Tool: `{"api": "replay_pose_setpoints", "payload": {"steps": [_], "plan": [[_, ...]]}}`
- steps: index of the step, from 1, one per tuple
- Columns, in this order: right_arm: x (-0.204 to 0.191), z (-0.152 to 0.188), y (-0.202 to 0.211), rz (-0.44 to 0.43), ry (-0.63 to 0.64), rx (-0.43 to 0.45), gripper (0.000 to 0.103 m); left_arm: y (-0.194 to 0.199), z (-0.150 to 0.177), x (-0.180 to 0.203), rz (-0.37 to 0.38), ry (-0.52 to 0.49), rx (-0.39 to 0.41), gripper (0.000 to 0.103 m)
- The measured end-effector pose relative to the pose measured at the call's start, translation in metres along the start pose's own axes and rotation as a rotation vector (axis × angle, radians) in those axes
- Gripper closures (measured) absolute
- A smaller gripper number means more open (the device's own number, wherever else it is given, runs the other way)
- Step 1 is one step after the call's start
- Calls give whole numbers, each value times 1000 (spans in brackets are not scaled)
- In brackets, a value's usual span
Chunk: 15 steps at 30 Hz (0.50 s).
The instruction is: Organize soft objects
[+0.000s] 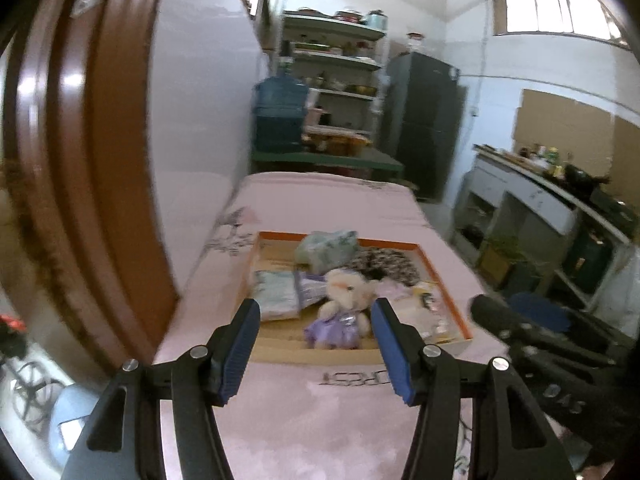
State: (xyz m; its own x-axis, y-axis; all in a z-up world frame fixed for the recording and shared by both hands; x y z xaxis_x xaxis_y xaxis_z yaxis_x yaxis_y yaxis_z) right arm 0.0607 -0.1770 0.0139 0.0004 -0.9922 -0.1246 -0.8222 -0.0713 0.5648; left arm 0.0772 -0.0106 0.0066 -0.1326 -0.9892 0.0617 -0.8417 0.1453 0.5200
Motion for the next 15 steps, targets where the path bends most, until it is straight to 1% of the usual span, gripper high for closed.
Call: {"api": "replay_pose_setpoints", "payload": {"steps": [4,8,15], "plan": [[-3,8,18,52,-6,10,40,11,6,-4,-48,12,15,46],[-9,19,40,101,4,51,39,24,10,-7,-52,30,15,46],[-10,30,62,132,-47,58,39,52,17,-4,-64,30,25,46]]}}
Point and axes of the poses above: each gripper's, at about its wrist camera, not at the fingertips, and y roughly against the way its jaws point, x to its right, z to its underside, the point moved 1 cm from there along -y, roughly the way its jaws point, and after that the axes turned 2 degrees about -y, right-handed, at the moved point
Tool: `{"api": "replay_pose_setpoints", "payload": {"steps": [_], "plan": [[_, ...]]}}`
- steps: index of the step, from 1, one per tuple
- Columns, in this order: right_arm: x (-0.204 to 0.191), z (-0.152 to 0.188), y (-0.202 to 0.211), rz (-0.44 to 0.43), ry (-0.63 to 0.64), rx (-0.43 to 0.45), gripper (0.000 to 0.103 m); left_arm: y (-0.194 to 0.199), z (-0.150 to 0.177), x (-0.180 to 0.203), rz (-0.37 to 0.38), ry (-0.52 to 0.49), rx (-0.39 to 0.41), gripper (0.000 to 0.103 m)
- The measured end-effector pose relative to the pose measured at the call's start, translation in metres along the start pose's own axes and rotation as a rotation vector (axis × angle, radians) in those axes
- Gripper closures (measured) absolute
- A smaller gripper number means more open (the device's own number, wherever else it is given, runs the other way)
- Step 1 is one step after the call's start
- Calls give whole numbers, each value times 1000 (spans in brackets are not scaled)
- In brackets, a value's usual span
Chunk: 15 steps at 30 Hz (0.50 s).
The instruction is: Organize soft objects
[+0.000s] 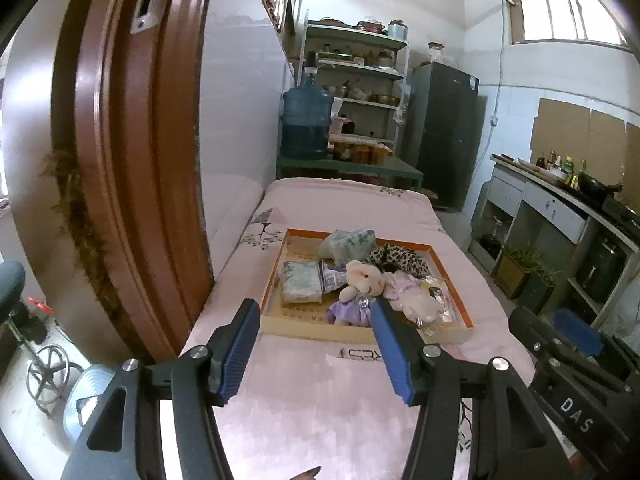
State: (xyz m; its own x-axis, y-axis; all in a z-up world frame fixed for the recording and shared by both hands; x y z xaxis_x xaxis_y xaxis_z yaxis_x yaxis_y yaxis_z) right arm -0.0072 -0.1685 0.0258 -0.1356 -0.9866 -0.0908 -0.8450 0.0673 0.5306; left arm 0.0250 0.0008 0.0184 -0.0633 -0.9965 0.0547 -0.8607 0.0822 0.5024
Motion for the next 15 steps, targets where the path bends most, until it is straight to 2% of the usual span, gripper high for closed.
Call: {"api": "replay_pose_setpoints", "payload": {"steps": [8,15], "plan": [[-11,3,16,-9,37,24,39,20,3,9,-16,-39,13,46],[-13,4,19,-23,47,26,39,27,3,9,-23,-29,15,46]]}}
Point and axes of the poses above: each gripper's, at about its wrist camera, not at the fingertips, and y roughly against the way its jaws point, x to its right, z to its underside, the point moved 1 cm from there along -y, roughly the way its jaws point, and after that the axes turned 2 degrees about -y, right-handed, at the moved point
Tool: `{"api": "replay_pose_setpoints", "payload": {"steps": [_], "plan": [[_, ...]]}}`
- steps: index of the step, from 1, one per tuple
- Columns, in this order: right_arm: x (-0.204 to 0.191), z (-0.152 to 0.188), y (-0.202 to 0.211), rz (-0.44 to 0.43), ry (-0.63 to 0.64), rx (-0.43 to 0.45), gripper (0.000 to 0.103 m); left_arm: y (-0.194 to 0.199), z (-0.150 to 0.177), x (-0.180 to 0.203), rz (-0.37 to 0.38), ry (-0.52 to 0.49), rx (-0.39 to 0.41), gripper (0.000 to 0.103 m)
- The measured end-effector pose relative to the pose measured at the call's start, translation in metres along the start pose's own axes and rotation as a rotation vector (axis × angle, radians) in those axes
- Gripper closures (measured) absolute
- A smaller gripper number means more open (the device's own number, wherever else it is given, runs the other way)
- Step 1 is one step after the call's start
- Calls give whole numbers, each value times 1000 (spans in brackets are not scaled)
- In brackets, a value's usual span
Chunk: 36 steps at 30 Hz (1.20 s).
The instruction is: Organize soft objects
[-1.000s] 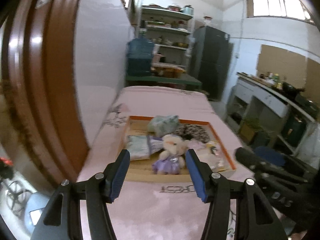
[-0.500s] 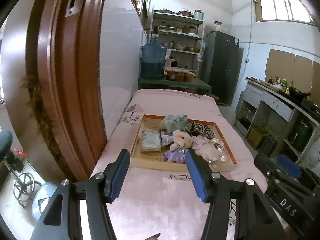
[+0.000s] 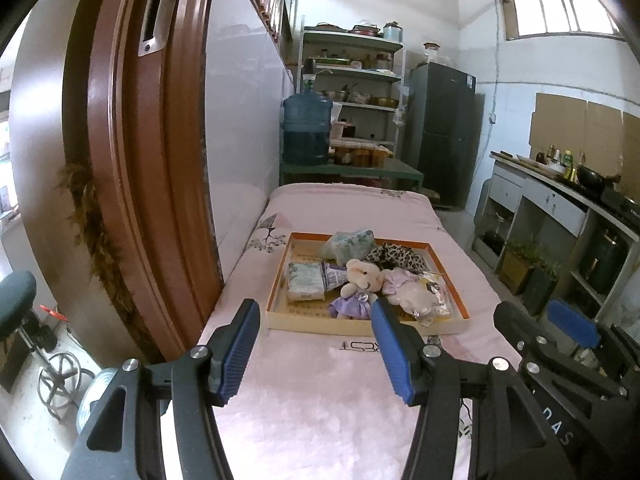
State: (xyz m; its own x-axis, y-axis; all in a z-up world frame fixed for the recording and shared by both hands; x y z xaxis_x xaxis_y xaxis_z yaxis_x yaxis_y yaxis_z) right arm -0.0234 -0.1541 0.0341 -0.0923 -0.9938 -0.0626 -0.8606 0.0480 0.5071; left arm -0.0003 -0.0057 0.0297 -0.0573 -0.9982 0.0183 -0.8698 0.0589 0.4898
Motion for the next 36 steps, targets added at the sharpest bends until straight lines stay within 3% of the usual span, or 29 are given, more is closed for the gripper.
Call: {"api": "replay_pose_setpoints", "payload": {"steps": [36], "plan": [[2,9,-20,-30,-4,-48,39,-14,3,0,2,-7,-22,46]]}}
Point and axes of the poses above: each gripper's, at about its wrist camera, not at the fingertips, and y roughly against the way its jaws point, x to its right, z to its underside, the point moved 1 cm from there along -y, roughly the way its jaws point, and after that the axes turned 2 degrees about -y, right-handed, at the moved point
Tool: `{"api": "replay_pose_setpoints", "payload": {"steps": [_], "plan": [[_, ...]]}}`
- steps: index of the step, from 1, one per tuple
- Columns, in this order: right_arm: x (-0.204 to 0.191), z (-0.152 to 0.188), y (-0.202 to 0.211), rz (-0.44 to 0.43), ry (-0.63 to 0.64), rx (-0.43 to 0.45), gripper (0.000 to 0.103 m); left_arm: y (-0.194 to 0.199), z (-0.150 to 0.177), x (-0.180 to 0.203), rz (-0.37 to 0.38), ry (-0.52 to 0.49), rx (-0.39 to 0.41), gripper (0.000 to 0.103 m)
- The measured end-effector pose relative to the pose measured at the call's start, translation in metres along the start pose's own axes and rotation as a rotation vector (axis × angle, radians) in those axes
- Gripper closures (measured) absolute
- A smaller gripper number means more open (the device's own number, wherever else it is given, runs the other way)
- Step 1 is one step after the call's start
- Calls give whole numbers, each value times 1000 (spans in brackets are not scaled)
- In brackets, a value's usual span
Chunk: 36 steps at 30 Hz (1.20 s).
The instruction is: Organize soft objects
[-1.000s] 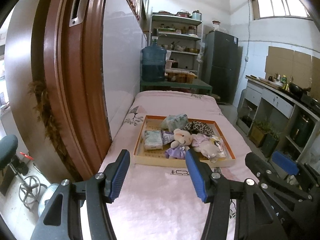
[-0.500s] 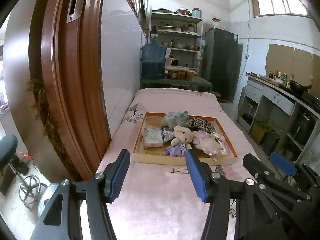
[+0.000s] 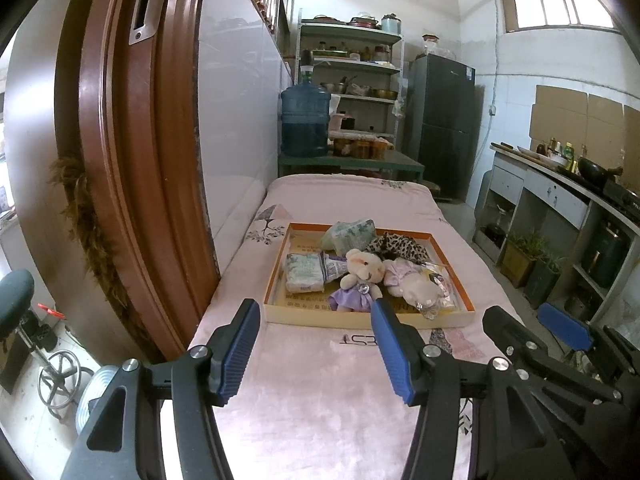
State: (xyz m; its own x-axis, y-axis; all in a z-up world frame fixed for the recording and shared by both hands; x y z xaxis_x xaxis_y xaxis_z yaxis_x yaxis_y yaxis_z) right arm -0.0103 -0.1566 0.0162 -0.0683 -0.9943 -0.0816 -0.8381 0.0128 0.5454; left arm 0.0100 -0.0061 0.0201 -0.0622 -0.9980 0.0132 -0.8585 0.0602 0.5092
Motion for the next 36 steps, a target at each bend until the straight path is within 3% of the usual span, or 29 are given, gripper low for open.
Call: {"api": "replay_pose_setpoints", "payload": {"steps": [36], "plan": [[-2,0,-1,0,1,-2,39,-3,3,3,3,-3,-6,46]]}}
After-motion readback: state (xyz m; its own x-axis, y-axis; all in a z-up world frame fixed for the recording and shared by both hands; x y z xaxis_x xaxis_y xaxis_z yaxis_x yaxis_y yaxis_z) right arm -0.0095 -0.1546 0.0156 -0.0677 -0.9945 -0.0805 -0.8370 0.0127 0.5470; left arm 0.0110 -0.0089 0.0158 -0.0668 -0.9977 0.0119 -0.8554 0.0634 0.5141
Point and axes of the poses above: each gripper's, at about its wrist camera, not at the fingertips, and y roughly against the way its jaws point, x to its right, z to its underside, the point moved 1 cm from there along -y, roughly the way its jaws point, and after that the axes turned 2 degrees about -y, right-handed, at the moved point
